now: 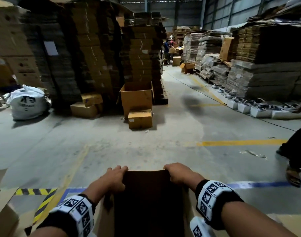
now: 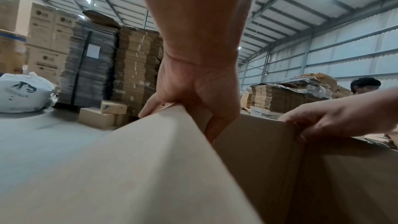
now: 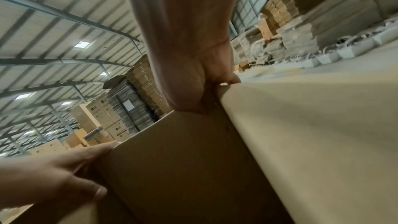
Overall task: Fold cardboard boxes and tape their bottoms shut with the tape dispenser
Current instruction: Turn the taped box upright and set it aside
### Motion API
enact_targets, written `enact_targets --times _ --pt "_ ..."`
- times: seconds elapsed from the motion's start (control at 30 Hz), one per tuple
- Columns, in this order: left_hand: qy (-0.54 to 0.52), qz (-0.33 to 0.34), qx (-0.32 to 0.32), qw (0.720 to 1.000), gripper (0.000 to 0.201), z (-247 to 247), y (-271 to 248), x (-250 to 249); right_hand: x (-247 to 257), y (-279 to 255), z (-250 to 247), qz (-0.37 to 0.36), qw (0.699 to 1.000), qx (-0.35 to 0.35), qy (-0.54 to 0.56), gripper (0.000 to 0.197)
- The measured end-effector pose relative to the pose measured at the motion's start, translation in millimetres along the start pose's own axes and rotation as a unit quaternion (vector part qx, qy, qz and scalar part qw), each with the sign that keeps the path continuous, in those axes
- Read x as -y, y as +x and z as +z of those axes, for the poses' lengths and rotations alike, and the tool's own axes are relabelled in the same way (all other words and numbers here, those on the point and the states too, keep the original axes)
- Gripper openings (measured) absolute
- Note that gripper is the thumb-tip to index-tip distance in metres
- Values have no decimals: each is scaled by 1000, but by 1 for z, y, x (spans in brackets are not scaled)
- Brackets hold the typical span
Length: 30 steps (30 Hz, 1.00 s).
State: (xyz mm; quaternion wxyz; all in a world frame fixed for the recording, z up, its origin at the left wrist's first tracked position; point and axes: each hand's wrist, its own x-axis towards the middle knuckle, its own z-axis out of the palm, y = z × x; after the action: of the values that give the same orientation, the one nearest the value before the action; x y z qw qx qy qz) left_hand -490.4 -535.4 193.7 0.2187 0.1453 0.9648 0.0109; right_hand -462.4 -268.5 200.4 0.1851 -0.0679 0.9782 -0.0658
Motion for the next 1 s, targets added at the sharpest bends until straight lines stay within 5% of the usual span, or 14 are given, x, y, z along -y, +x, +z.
enact_targets --times 0.2,0.37,0.43,0.7,1.0 --pt "-12 -24 13 1000 63 -1 -1 -3 3 -10 2 14 1000 -3 2 40" --pt "-28 -59 45 997 103 -18 -18 -15 11 -41 -7 40 999 22 -3 94" --pt "-45 -56 30 997 106 -27 -33 -23 18 -61 -16 51 998 27 17 102" --pt "-73 7 6 997 85 7 -153 -25 51 -202 -33 65 995 4 77 87" --pt "-108 77 -19 991 75 105 -339 -37 82 -348 36 52 994 0 98 81"
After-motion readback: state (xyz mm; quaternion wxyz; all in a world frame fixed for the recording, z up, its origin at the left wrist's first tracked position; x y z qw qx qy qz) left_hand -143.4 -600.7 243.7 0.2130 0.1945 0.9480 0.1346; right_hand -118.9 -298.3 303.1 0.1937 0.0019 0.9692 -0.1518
